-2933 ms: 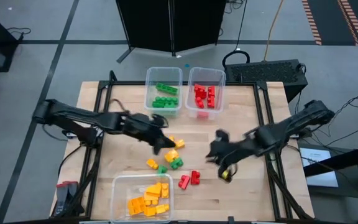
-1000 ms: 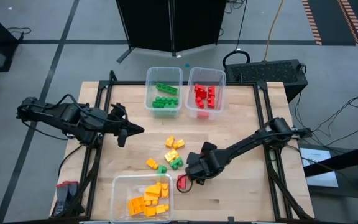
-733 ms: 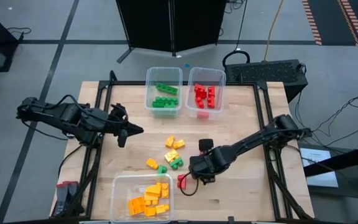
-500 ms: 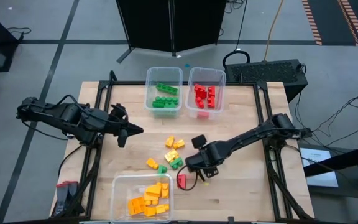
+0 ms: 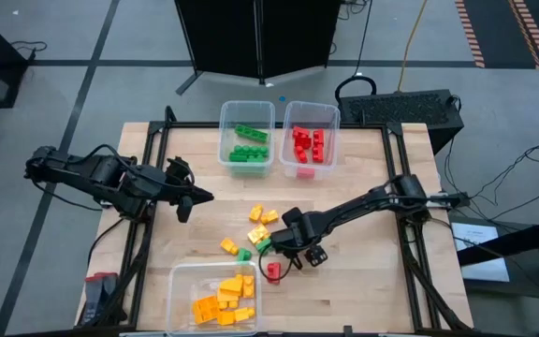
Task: Sort blocks
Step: Put the red game piece into the top right transparent bin
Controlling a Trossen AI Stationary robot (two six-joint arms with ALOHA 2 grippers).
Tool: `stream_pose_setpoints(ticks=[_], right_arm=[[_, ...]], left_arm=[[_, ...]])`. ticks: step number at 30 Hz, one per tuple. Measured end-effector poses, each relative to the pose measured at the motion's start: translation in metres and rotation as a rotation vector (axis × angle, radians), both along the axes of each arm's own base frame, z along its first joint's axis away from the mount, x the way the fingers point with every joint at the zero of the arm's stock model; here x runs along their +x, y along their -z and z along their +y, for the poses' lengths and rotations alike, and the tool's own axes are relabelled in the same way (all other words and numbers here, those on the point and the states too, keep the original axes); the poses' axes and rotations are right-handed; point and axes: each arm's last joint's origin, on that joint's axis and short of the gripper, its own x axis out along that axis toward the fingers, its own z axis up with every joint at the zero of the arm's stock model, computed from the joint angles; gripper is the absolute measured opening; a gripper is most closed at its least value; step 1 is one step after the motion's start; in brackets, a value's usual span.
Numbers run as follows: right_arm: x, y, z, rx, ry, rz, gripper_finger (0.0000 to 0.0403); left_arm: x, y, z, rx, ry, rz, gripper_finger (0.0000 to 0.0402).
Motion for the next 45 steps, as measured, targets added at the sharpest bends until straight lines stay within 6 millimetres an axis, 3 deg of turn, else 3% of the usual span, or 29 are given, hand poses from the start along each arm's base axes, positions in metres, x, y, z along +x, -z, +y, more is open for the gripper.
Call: stream_pose_setpoints(ticks=[5, 11, 15, 17, 18, 21, 26, 31, 37, 40, 45], right_arm=[[0.004, 0.012, 0.001, 0.010, 0.029, 0.017, 0.0292], [0.003, 0.013, 0.002, 0.021, 0.088, 0.022, 0.0147], [0.004, 0.006, 0.001, 0.014, 0.146, -0.019, 0.0119], [0.003, -0.001, 0.000, 0.015, 0.182, -0.045, 0.0048], [0.002, -0.005, 0.000, 0.020, 0.199, -0.056, 0.0036], [0.002, -0.025, -0.002, 0.028, 0.258, -0.121, 0.0036], [-0.010, -0.083, -0.016, 0.011, 0.368, -0.317, 0.0036], [-0.036, -0.146, -0.045, -0.082, 0.499, -0.565, 0.0036], [-0.066, -0.208, -0.104, -0.257, 0.676, -0.868, 0.0011], [-0.077, -0.223, -0.140, -0.314, 0.762, -0.933, 0.0003], [-0.078, -0.217, -0.190, -0.293, 0.825, -0.904, 0.0001]], left_arm=[[0.000, 0.000, 0.000, 0.001, -0.001, 0.000, 0.0000], [0.000, 0.000, 0.000, 0.001, -0.002, -0.001, 0.0000], [0.000, 0.000, 0.000, 0.000, -0.002, 0.000, 0.0000], [0.000, 0.000, 0.000, 0.000, -0.002, -0.001, 0.0000], [0.000, 0.000, 0.000, 0.000, -0.002, 0.000, 0.0000], [0.000, 0.000, 0.000, 0.000, -0.002, -0.001, 0.0000], [0.000, 0.000, 0.000, 0.000, -0.002, -0.001, 0.0000], [0.000, 0.000, 0.000, 0.000, -0.002, -0.002, 0.0000], [0.000, 0.000, 0.001, 0.013, -0.025, -0.007, 0.0000], [0.000, 0.000, 0.001, 0.021, -0.037, -0.009, 0.0000], [0.000, -0.001, 0.002, 0.029, -0.050, -0.011, 0.0000]])
